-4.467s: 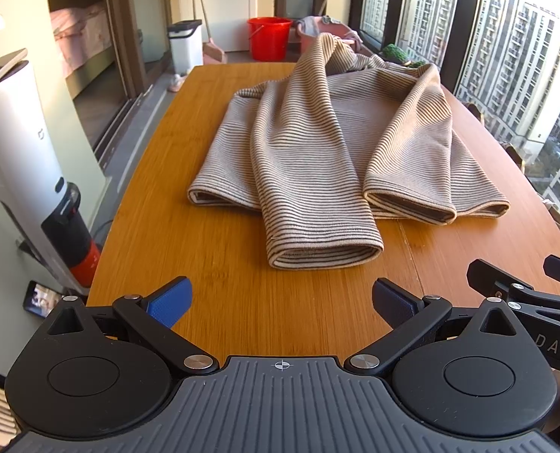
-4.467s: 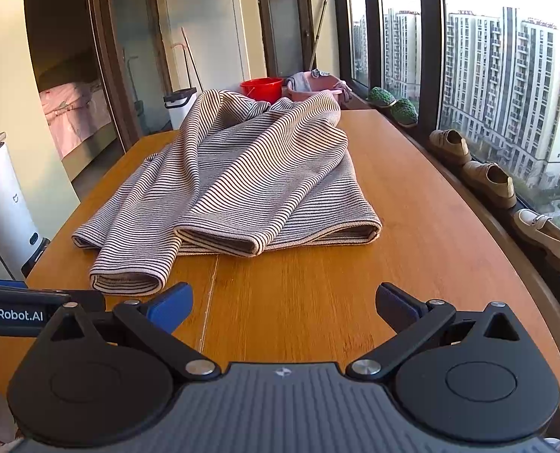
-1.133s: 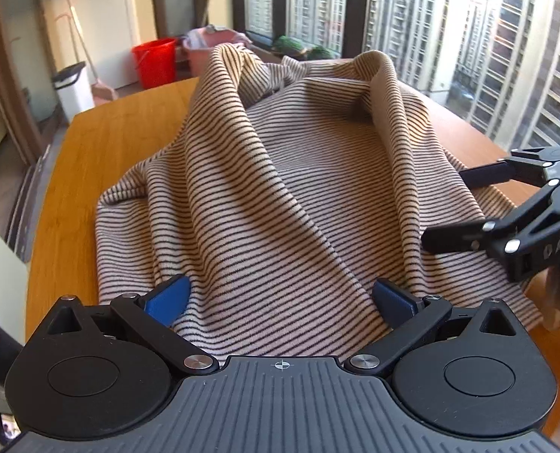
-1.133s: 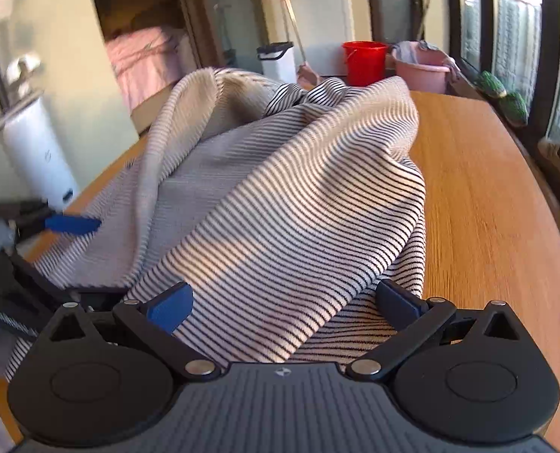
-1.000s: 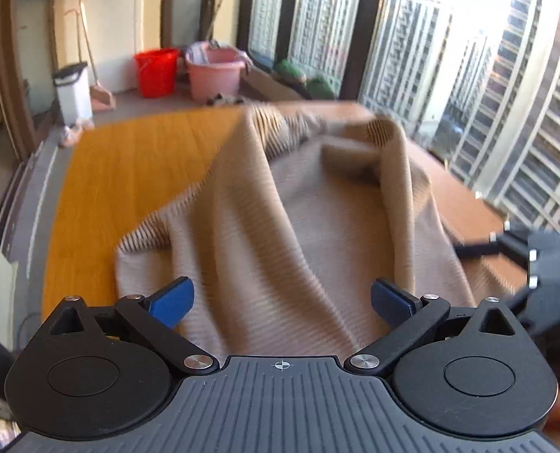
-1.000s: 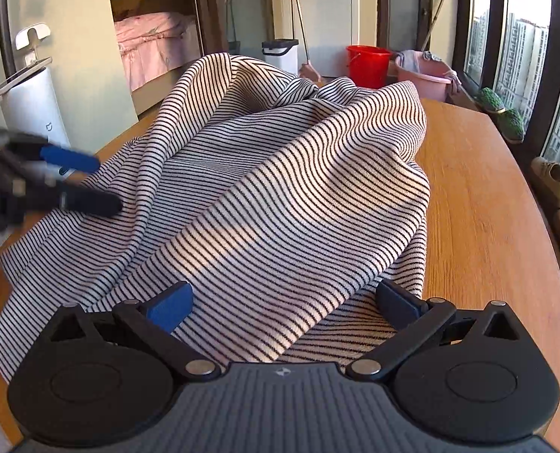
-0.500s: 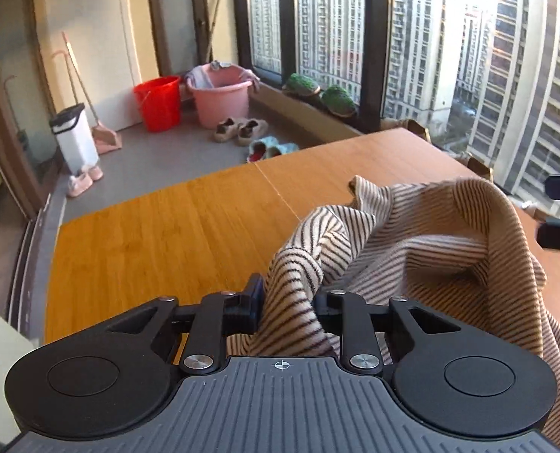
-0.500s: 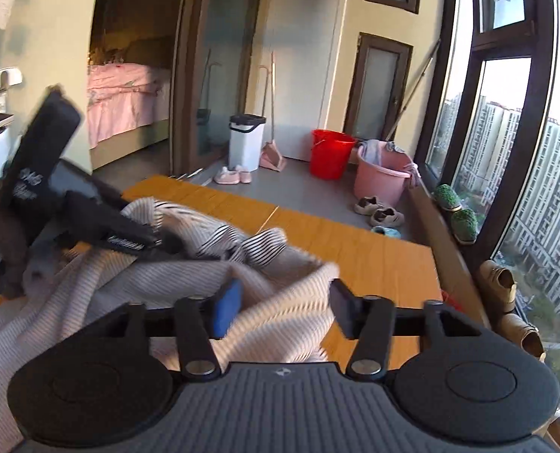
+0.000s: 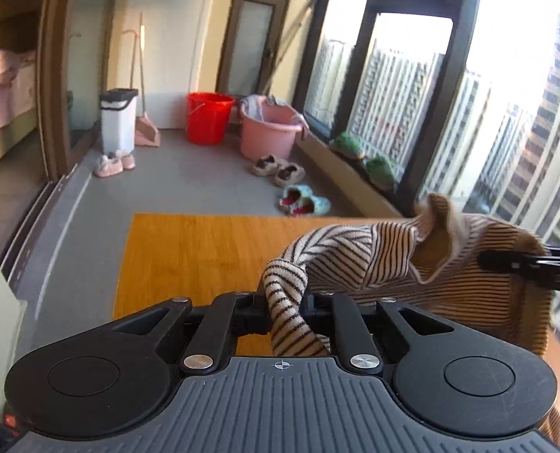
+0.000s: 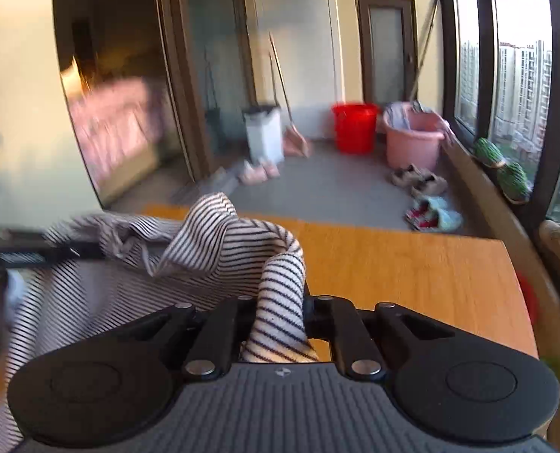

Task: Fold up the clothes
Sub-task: 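Lift the sweater with both grippers and shake it out in the air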

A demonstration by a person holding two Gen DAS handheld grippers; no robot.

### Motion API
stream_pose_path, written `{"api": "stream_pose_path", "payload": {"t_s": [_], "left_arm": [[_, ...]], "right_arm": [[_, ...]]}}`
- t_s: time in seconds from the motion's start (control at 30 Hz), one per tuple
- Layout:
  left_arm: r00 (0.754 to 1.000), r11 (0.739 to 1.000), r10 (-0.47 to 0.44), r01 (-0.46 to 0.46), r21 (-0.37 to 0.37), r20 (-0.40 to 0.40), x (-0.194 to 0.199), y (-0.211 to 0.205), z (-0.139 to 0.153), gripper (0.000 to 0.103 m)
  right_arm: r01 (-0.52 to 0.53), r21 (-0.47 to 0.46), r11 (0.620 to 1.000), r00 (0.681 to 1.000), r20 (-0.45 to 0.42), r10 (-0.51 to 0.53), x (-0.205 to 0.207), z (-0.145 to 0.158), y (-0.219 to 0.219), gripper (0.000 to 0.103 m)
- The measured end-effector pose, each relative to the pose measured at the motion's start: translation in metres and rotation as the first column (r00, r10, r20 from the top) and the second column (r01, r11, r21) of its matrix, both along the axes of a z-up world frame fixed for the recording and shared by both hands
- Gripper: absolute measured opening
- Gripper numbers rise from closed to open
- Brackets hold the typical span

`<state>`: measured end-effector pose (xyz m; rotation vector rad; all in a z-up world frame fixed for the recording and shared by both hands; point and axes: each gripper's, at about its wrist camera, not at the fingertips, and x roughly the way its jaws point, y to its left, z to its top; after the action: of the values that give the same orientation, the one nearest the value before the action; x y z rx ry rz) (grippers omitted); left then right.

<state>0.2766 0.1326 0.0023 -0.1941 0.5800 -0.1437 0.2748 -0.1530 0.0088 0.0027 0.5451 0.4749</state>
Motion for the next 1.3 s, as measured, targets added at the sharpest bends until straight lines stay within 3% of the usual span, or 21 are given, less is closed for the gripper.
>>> {"api": "stream_pose_path", "payload": {"t_s": [0.03, 0.07, 0.1, 0.17, 0.27, 0.37, 0.43, 0.5, 0.57, 0.63, 0.67, 0.73, 0.83, 0.9, 0.97, 1.13, 1.23, 1.3], "left_arm": [[1.000, 0.998, 0.008, -0.008, -0.056, -0.003, 0.002, 0.005, 0.002, 0.014], [1.000, 0.992, 0.010, -0.011, -0.124, -0.008, 0.004, 0.010, 0.005, 0.014], [1.000, 0.991, 0.020, -0.018, -0.132, 0.009, 0.000, 0.010, 0.009, 0.014], [0.997, 0.993, 0.043, -0.036, -0.113, 0.057, -0.010, 0.006, 0.019, 0.016], [0.992, 0.997, 0.067, -0.061, -0.055, 0.105, -0.024, 0.002, 0.031, 0.025], [0.988, 0.999, 0.015, -0.010, -0.032, 0.151, -0.042, 0.004, 0.036, 0.035], [0.978, 0.999, -0.041, 0.037, 0.022, 0.207, -0.062, 0.003, 0.037, 0.039], [0.966, 0.989, -0.119, 0.094, 0.116, 0.228, -0.075, -0.009, 0.035, 0.052], [0.952, 0.957, -0.205, 0.146, 0.252, 0.228, -0.079, -0.033, 0.030, 0.056], [0.933, 0.907, -0.278, 0.177, 0.383, 0.229, -0.078, -0.061, 0.023, 0.060], [0.930, 0.900, -0.295, 0.194, 0.391, 0.218, -0.073, -0.070, 0.019, 0.066], [0.927, 0.895, -0.321, 0.231, 0.381, 0.192, -0.063, -0.088, 0.013, 0.076], [0.926, 0.892, -0.348, 0.277, 0.357, 0.150, -0.048, -0.112, 0.002, 0.080], [0.930, 0.899, -0.348, 0.295, 0.325, 0.118, -0.040, -0.126, -0.007, 0.082], [0.928, 0.899, -0.361, 0.321, 0.298, 0.090, -0.033, -0.134, -0.015, 0.083], [0.900, 0.863, -0.436, 0.410, 0.294, 0.025, -0.021, -0.158, -0.037, 0.084], [0.876, 0.842, -0.482, 0.472, 0.261, -0.029, -0.023, -0.161, -0.050, 0.085], [0.873, 0.837, -0.485, 0.480, 0.261, -0.050, -0.029, -0.159, -0.054, 0.087]], "right_arm": [[-0.003, 0.058, 0.998, 0.999, 0.041, 0.001, -0.008, 0.013, -0.008, 0.009], [0.021, 0.016, 1.000, 0.999, 0.040, -0.022, -0.005, 0.014, -0.008, 0.009], [0.038, 0.001, 0.999, 0.999, 0.028, -0.038, -0.005, 0.013, -0.009, 0.009], [0.067, -0.029, 0.997, 0.998, 0.007, -0.067, -0.005, 0.011, -0.011, 0.009], [0.025, -0.025, 0.999, 0.997, 0.074, -0.024, -0.034, 0.024, -0.017, 0.009], [0.005, -0.042, 0.999, 0.993, 0.115, 0.000, -0.057, 0.034, -0.021, 0.009], [-0.003, -0.061, 0.998, 0.990, 0.139, 0.012, -0.069, 0.040, -0.023, 0.009], [-0.014, -0.083, 0.996, 0.988, 0.155, 0.027, -0.085, 0.041, -0.026, 0.009], [-0.028, -0.106, 0.994, 0.987, 0.157, 0.044, -0.094, 0.041, -0.026, 0.009], [-0.040, -0.132, 0.990, 0.985, 0.158, 0.061, -0.101, 0.040, -0.024, 0.009], [-0.045, -0.146, 0.988, 0.985, 0.159, 0.069, -0.105, 0.040, -0.024, 0.009], [-0.041, -0.163, 0.986, 0.987, 0.147, 0.065, -0.108, 0.038, -0.024, 0.009], [0.070, -0.192, 0.979, 0.994, 0.090, -0.054, -0.092, 0.026, -0.041, 0.010], [0.211, -0.241, 0.947, 0.977, 0.061, -0.202, -0.070, 0.011, -0.059, 0.014], [0.308, -0.291, 0.906, 0.952, 0.096, -0.292, -0.057, 0.001, -0.067, 0.016], [0.261, -0.251, 0.932, 0.963, 0.128, -0.236, -0.044, 0.012, -0.056, 0.026], [0.205, -0.204, 0.957, 0.978, 0.080, -0.193, -0.023, 0.016, -0.048, 0.032], [0.157, -0.167, 0.973, 0.988, 0.032, -0.153, -0.009, 0.008, -0.040, 0.036]]}}
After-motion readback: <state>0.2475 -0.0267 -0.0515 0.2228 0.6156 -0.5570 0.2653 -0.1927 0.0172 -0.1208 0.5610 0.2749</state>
